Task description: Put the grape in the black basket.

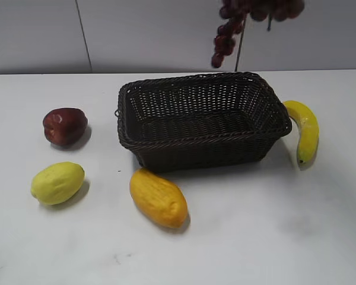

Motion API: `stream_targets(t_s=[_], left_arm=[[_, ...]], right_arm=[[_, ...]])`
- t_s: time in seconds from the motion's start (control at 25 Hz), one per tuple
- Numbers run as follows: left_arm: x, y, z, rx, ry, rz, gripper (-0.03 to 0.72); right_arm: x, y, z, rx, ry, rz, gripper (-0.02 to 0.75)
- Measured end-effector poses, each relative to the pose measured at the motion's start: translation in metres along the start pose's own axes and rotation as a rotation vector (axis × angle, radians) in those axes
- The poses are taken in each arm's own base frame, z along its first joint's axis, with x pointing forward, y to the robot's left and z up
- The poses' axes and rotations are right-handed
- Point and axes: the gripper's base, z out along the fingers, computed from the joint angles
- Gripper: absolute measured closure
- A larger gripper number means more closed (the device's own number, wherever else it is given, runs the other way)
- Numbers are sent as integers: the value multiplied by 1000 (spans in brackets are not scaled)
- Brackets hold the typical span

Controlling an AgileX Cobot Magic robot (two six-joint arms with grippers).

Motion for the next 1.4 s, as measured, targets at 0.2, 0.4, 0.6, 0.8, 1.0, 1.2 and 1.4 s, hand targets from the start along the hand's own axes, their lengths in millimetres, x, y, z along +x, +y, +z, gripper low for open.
stream_targets(t_s=[0.2,0.4,0.6,0.8,1.0,1.2,1.4], left_arm=[[0,0,0,0,0,0,136],[0,0,0,0,0,0,136],[0,0,0,0,0,0,136],[0,0,0,0,0,0,136],[0,0,0,0,0,0,136],[0,0,0,0,0,0,136],[0,0,0,0,0,0,136]], right_arm=[[18,3,83,27,176,-25,557],[42,3,144,42,312,-74,499],[48,3,159,46,350,-79,161],[33,-5,141,91,352,-142,87],[7,-49,108,126,310,-75,102],[7,-114,90,205,304,53,168],[27,-131,65,159,338,157,194]])
